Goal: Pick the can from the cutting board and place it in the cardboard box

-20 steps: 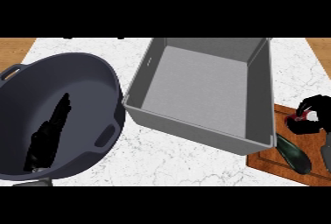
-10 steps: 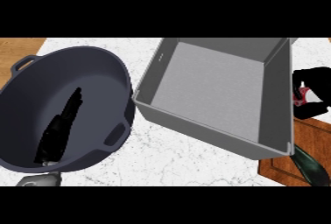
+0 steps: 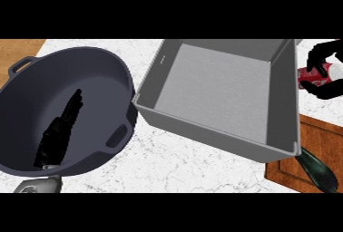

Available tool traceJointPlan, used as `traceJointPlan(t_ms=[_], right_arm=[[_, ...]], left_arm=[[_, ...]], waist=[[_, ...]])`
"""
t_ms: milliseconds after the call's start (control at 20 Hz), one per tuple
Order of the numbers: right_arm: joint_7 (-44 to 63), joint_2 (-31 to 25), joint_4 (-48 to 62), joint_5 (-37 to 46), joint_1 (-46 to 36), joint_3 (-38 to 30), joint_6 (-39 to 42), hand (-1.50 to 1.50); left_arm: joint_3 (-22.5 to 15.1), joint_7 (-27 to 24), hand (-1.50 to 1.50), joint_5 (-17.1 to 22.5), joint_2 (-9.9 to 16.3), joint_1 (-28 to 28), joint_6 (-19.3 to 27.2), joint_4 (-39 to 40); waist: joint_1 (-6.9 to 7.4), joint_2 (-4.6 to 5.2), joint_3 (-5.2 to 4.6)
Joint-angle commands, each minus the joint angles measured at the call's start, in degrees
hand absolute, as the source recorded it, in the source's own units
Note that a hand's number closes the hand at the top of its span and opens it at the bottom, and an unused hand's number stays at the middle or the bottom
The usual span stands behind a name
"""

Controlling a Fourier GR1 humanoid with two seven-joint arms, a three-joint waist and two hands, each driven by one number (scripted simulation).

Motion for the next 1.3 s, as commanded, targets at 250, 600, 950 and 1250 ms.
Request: traceJointPlan(t_ms=[250,600,950,1250], right_arm=[[-11.89,3.61,10.99,-8.96,-14.07,-3.31,12.15,1.50],[-4.96,8.59,11.37,-9.36,-20.94,-0.82,13.37,1.50],[4.13,17.95,10.95,-6.80,-24.59,2.58,8.13,1.50],[10.23,24.71,11.58,-4.09,-26.23,5.68,8.47,1.50]], left_arm=[[-1.66,0.01,0.00,-2.66,-2.82,0.61,3.13,1.46],[0.23,0.71,0.00,-1.12,-0.97,3.50,1.14,-1.48],[-0.80,1.93,0.00,-1.67,-3.20,2.91,2.19,-1.53],[1.55,-0.52,0.00,-0.72,0.05,5.58,0.06,-3.25]], waist=[[-1.83,-0.65,-0.21],[-2.98,-1.15,-0.27],[-3.25,-1.23,-0.27],[-3.48,-1.41,-0.28]])
